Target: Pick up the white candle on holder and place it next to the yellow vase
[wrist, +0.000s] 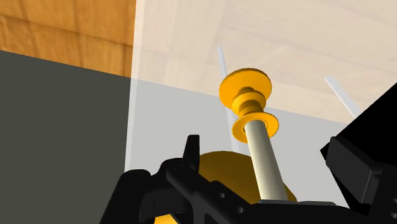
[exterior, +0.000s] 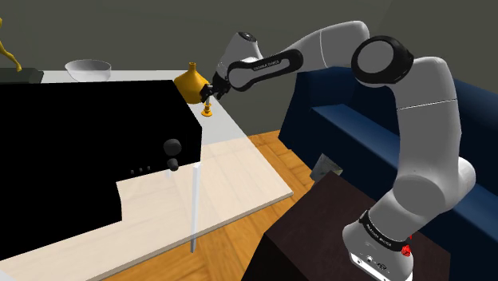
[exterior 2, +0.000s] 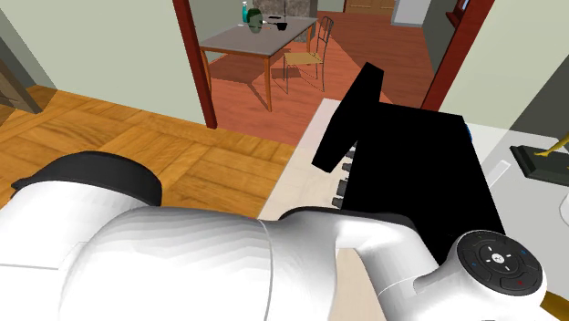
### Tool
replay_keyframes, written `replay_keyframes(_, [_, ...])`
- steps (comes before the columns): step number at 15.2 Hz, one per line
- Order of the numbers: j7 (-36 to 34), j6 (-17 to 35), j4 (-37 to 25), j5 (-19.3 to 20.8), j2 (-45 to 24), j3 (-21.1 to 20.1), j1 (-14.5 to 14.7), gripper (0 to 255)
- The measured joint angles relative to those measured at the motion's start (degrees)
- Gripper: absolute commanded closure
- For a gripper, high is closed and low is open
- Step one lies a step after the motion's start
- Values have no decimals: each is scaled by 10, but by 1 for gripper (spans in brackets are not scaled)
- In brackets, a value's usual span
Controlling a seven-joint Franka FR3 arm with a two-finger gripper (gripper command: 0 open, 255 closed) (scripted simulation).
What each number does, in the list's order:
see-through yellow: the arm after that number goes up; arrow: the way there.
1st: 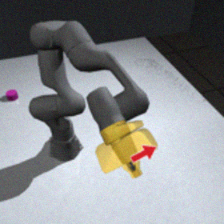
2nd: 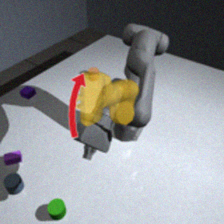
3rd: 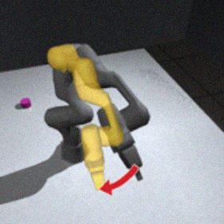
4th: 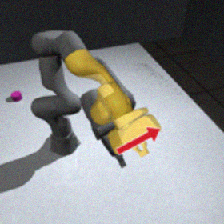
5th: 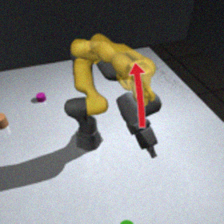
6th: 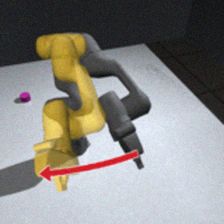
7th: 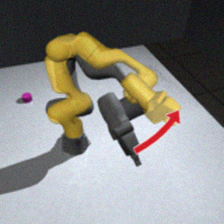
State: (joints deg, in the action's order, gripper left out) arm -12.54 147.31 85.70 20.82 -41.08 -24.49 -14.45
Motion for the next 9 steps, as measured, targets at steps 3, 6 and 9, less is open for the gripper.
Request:
replay_keyframes(3, [4,-11,32,-12,43,-14,-17,0])
replay_keyframes(6, [6,-12,38,-14,50,-16,-20,0])
replay_keyframes(9, [6,-12,38,-15,50,-16,-20,0])
